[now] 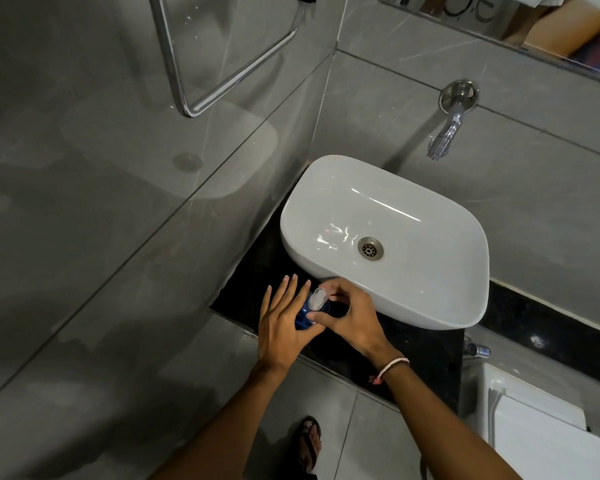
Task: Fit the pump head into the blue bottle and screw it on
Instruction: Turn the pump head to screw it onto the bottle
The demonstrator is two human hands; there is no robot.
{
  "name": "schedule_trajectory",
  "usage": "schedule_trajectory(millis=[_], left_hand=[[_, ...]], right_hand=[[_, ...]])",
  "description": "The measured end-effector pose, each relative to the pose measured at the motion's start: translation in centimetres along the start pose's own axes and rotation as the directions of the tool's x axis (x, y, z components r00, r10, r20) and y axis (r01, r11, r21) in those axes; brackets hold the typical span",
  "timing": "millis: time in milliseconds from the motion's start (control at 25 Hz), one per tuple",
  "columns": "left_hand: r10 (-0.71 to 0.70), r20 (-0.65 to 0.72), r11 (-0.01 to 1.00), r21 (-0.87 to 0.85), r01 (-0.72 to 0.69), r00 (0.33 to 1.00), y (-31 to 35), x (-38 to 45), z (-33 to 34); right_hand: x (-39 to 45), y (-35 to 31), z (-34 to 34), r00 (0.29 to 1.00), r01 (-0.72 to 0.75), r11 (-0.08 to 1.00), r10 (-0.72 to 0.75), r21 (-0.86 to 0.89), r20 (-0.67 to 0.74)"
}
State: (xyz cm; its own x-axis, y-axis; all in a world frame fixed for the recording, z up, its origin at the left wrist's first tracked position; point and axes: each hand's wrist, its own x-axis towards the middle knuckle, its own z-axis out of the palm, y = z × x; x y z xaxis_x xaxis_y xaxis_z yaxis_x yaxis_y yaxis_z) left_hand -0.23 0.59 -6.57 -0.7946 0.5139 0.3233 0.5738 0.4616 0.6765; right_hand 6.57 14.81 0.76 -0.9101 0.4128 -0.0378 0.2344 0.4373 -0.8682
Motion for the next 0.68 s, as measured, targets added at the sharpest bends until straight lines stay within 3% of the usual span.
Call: schedule_trajectory(millis=[80, 240, 400, 520, 680], left_hand=[[0.001, -0.006, 1.0, 0.001, -0.001, 1.0, 0.07, 0.05, 0.01], [0.009, -0.012, 1.0, 0.012, -0.009, 1.0, 0.06, 0.06, 0.03], [-0.003, -0.002, 1.0, 0.014, 0.003, 1.0, -0.04, 0.05, 0.16], [0.004, -0.006, 1.0, 0.019, -0.004, 1.0, -0.12, -0.07, 0.16], [-0.004, 0.004, 1.0, 0.026, 0.004, 1.0, -0.15, 0.05, 0.32]], right_hand=[[0.16, 0.0, 0.02, 0.999, 0.026, 0.999, -0.025, -0.026, 0.048], [0.18, 0.15, 0.54, 0.999, 0.003, 1.0, -0.003, -0.004, -0.043], [-0.22, 0.11, 0.46, 0.997, 0.069, 0.997, -0.069, -0.04, 0.018], [-0.06, -0.01, 0.68, 0.999, 0.04, 0.998, -0.041, -0.046, -0.032], [-0.05, 0.01, 0.76, 0.997, 0.077, 0.994, -0.075, -0.074, 0.03]])
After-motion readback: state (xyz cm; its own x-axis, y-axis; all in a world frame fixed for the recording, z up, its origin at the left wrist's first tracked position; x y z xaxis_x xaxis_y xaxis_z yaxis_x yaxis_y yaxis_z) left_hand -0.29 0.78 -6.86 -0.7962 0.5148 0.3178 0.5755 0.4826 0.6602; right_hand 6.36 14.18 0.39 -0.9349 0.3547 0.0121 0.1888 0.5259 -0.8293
